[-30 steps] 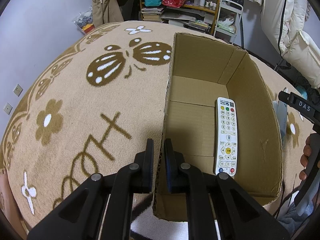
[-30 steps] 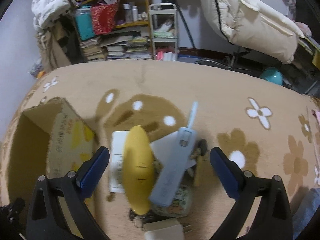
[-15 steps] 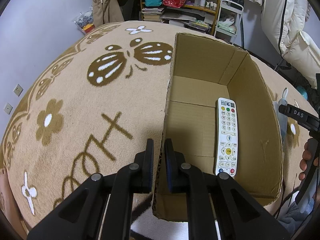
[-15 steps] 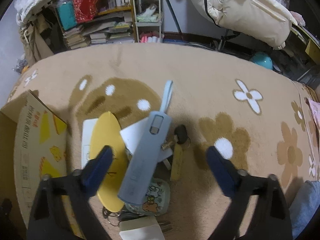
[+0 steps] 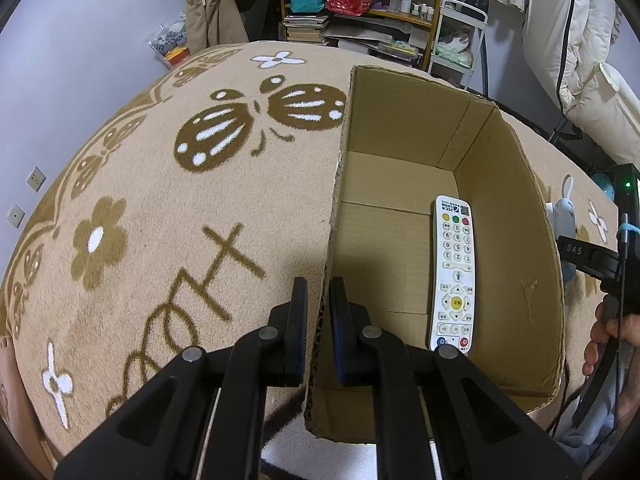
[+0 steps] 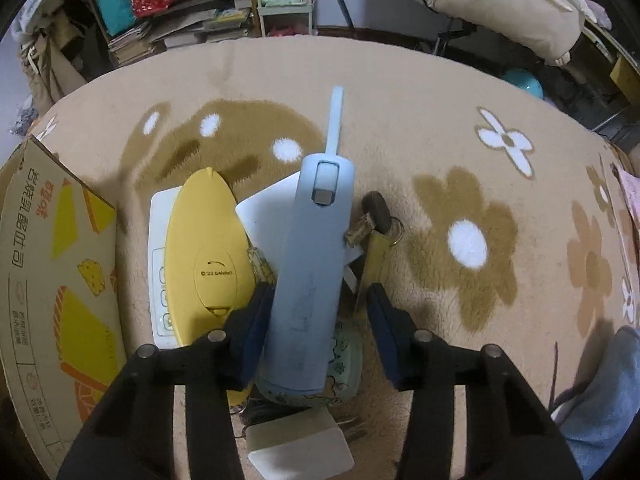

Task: Organize rigid objects
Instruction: 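Close the right tool around the light blue power bank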

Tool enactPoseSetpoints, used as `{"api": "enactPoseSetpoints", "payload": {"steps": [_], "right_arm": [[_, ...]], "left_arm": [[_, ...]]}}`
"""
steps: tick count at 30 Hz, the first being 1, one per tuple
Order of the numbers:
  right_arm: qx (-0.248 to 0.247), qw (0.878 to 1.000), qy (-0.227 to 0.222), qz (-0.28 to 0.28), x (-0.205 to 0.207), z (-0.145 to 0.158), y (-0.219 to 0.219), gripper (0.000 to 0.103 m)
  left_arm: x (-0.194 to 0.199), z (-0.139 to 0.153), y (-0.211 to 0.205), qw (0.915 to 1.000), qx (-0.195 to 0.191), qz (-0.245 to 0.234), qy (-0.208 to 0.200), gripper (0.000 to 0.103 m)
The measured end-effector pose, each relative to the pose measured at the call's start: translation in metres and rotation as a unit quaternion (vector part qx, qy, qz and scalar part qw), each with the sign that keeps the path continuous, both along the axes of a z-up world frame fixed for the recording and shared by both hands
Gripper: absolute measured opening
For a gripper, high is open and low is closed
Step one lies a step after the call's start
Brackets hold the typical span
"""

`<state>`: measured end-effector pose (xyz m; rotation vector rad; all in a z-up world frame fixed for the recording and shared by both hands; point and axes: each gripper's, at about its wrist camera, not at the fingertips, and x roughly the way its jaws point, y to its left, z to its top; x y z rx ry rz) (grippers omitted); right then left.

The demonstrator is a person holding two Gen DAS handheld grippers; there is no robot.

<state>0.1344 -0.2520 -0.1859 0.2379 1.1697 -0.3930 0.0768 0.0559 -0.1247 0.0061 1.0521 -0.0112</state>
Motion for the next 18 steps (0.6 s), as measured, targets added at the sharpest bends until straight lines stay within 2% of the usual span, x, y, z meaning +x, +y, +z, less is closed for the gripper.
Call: {"api": "enactPoseSetpoints", "payload": {"steps": [1, 2, 4, 15, 18], "right_arm": [[-0.002, 1.000, -0.002, 0.002, 0.000, 0.001, 0.001, 0.045], [0.010, 1.000, -0.007, 0.008, -0.001, 0.003, 0.002, 0.033], [0.023, 1.000, -0.010, 0.007, -0.002, 0.005, 0.002, 0.029], [0.057, 0.998, -0.012, 0.015, -0.006, 0.011, -0.010, 0.029], [0.096, 0.995, -0.023, 0.008, -0.009, 0.012, -0.015, 0.029]], "left_arm": [[0.000, 0.000, 0.001, 1.0000, -0.002, 0.000, 0.000, 0.011], [0.000, 0.000, 0.002, 1.0000, -0.003, 0.001, 0.001, 0.011], [0.000, 0.000, 0.002, 1.0000, -0.002, 0.001, 0.001, 0.011], [0.000, 0.000, 0.002, 1.0000, 0.005, -0.002, 0.000, 0.011], [0.000, 0.001, 0.003, 1.0000, 0.001, 0.002, -0.002, 0.009]]}}
